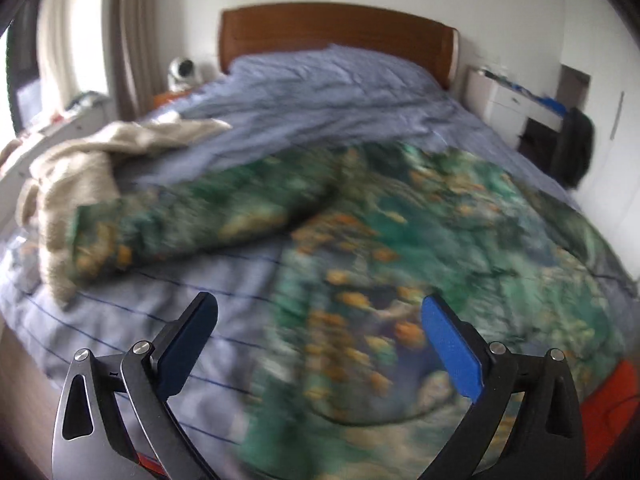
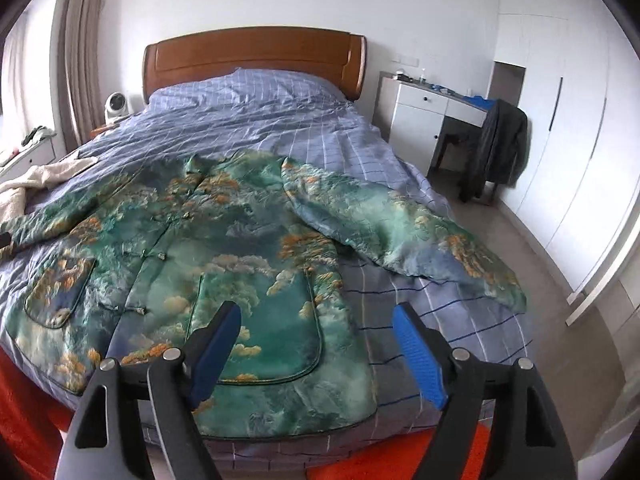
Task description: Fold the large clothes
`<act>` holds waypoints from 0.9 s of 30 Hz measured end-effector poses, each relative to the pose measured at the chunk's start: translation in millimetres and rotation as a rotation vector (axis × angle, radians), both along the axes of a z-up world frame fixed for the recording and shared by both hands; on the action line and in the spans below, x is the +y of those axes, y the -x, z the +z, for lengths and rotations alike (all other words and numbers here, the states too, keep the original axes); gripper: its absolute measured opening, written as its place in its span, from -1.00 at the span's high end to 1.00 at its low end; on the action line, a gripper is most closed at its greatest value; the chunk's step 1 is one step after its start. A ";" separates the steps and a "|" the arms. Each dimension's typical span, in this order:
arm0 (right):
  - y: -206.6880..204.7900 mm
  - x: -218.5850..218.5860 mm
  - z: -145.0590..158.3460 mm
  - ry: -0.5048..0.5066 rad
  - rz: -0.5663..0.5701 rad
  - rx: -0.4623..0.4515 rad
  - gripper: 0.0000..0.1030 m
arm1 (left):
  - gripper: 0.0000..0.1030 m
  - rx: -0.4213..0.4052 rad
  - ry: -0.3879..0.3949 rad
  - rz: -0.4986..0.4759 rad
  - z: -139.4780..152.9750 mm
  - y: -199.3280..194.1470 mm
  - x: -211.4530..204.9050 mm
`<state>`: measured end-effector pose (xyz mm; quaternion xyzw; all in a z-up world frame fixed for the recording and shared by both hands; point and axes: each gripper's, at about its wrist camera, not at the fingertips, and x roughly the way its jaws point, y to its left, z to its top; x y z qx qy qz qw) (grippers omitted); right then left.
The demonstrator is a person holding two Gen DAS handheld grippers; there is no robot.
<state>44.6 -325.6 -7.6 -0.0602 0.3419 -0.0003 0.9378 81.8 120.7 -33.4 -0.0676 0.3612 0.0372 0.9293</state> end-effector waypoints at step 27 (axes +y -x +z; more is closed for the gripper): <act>-34.4 -43.6 21.1 0.156 -0.205 -0.051 -0.56 | -0.97 0.040 0.069 -0.037 -16.9 -12.1 -46.2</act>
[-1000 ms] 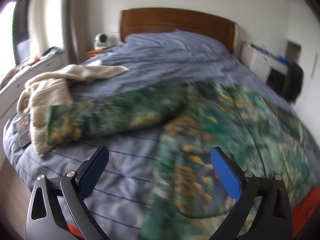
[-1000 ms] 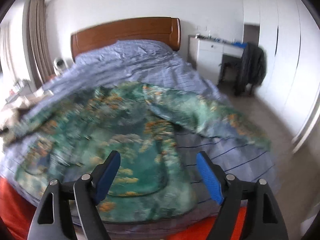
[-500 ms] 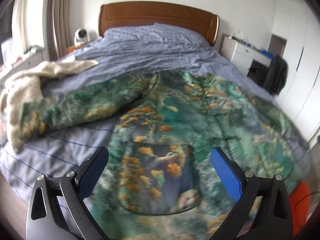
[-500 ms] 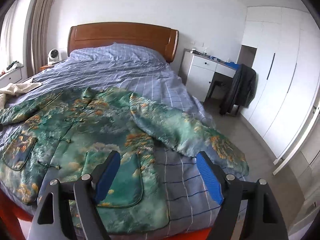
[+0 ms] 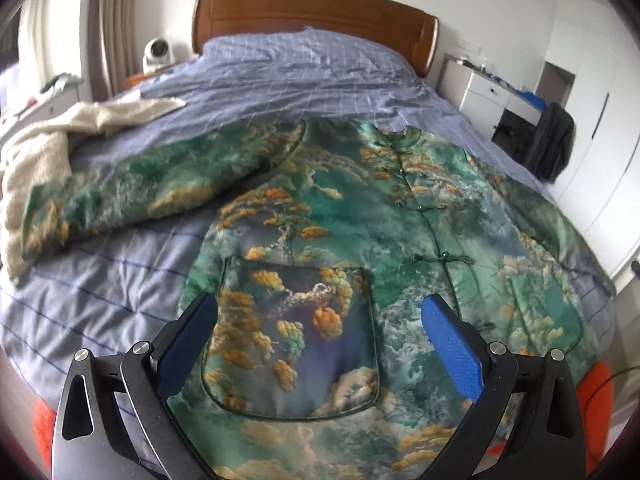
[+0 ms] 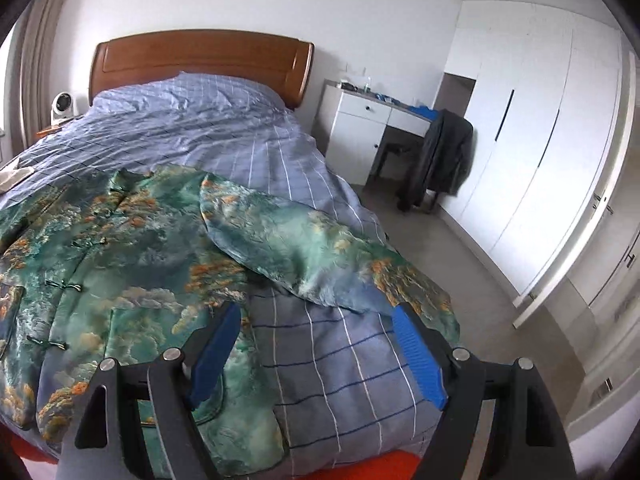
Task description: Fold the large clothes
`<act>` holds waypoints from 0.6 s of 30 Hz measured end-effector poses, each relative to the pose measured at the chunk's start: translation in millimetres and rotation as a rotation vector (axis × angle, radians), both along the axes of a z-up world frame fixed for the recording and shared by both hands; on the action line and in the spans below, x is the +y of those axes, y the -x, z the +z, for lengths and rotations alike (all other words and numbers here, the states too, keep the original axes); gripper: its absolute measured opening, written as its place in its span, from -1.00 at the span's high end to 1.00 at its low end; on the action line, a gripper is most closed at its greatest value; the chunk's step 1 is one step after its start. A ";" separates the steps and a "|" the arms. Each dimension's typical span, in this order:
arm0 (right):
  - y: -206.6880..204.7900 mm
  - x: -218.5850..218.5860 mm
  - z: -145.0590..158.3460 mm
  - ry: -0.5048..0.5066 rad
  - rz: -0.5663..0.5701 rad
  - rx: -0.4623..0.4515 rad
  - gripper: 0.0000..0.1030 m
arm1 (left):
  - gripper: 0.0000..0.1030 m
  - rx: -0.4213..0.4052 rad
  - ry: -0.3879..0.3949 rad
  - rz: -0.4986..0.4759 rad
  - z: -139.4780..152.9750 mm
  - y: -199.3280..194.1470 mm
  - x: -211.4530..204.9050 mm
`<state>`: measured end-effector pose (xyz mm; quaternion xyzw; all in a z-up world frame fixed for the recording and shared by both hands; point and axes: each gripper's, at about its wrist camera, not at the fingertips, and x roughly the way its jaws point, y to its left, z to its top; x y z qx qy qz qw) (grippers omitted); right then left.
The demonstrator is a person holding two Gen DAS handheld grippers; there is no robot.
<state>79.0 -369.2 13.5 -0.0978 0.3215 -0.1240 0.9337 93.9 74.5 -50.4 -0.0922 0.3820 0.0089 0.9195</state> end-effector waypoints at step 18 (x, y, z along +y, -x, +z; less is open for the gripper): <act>-16.7 -215.2 -91.0 -0.888 -0.231 -0.047 -0.56 | -0.98 0.032 -0.100 0.041 -11.1 6.1 -3.9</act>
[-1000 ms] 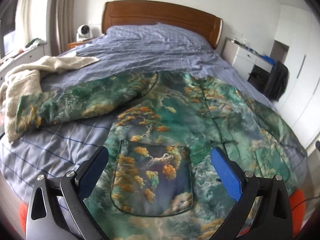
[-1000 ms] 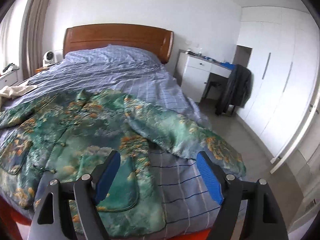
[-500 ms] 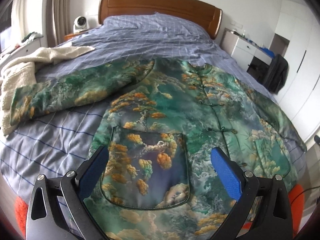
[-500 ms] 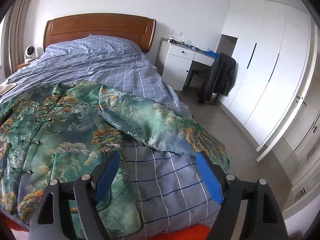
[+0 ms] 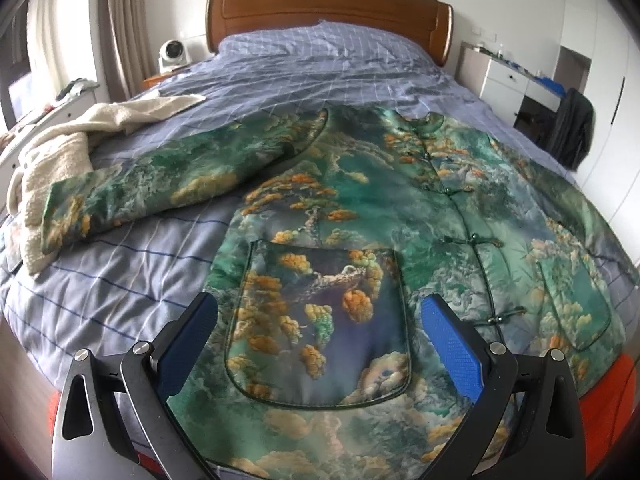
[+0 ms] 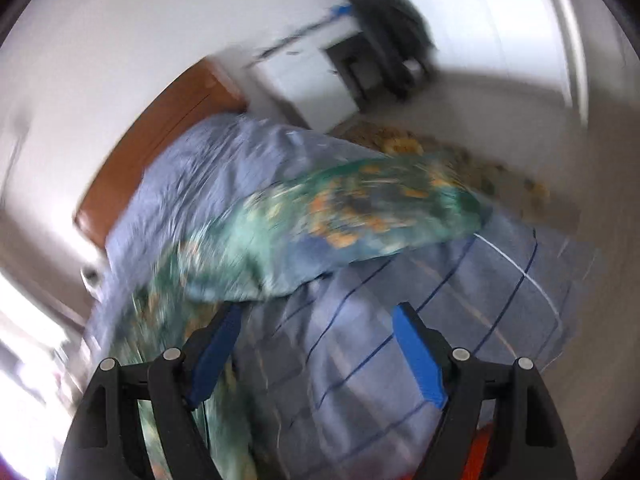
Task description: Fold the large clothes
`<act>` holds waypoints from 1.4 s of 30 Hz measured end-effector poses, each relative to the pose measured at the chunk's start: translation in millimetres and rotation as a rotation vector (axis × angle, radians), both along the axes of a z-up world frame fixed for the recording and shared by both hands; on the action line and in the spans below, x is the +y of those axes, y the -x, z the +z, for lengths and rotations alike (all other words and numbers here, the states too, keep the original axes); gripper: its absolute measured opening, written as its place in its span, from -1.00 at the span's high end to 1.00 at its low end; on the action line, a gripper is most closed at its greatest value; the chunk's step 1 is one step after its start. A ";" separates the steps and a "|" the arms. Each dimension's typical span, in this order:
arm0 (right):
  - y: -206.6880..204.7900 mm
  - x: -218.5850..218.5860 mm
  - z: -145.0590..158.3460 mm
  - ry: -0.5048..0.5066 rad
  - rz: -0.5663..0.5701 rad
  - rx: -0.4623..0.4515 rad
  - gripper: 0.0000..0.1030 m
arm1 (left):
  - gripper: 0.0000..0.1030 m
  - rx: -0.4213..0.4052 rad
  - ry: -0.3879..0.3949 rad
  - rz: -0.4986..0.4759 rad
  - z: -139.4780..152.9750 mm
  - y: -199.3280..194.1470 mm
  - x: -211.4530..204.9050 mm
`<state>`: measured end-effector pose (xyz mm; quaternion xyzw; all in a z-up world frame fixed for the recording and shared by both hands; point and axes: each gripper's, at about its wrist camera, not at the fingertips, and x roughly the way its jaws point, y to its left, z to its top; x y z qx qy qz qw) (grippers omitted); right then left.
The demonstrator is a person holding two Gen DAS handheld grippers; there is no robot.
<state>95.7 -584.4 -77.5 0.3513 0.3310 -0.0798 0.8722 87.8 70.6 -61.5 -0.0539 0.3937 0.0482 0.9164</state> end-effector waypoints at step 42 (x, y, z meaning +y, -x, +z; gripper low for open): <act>-62.0 366.0 -41.6 0.436 0.790 0.003 0.18 | -0.97 0.125 0.393 -0.266 -15.4 -52.2 -63.2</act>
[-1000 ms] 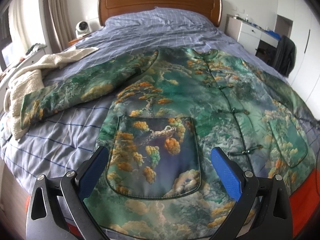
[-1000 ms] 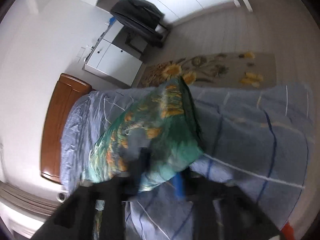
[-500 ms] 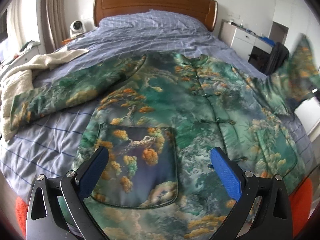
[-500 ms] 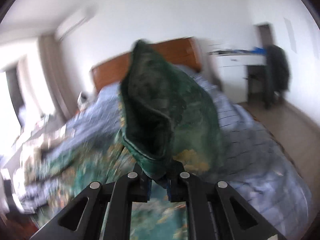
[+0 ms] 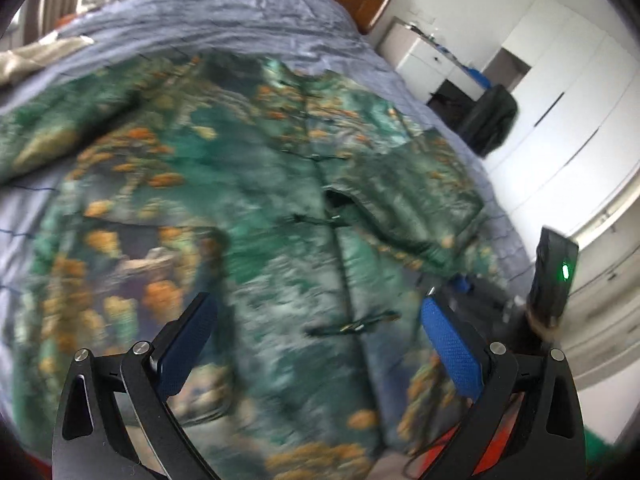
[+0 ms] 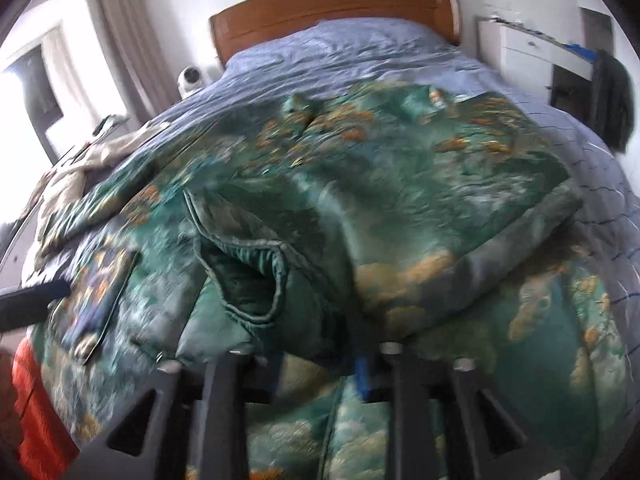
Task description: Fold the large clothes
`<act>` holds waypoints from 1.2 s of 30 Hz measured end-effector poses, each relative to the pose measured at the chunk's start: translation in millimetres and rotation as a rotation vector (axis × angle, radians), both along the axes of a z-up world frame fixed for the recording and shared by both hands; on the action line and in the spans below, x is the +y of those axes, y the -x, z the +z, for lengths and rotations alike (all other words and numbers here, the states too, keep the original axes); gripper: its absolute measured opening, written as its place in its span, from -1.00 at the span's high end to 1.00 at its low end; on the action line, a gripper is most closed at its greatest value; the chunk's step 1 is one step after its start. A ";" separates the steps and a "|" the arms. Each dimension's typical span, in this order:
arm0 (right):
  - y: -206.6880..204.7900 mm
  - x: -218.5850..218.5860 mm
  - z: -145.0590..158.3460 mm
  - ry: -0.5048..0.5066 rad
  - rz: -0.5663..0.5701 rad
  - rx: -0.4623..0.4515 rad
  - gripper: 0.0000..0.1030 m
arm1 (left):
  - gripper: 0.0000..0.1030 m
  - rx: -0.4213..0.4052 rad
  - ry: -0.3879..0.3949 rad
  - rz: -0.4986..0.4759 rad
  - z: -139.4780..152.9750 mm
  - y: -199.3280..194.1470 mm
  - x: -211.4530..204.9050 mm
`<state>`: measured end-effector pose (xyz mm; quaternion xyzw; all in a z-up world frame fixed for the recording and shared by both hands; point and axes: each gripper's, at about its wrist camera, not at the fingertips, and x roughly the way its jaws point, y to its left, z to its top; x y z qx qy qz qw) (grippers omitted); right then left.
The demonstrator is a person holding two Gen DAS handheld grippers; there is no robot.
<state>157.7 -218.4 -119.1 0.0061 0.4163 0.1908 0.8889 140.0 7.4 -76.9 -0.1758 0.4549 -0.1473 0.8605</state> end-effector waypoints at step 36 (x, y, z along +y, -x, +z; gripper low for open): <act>-114.2 -108.5 93.2 -0.007 -0.110 -0.128 0.26 | 0.89 0.000 -0.222 0.075 -13.0 -179.4 17.1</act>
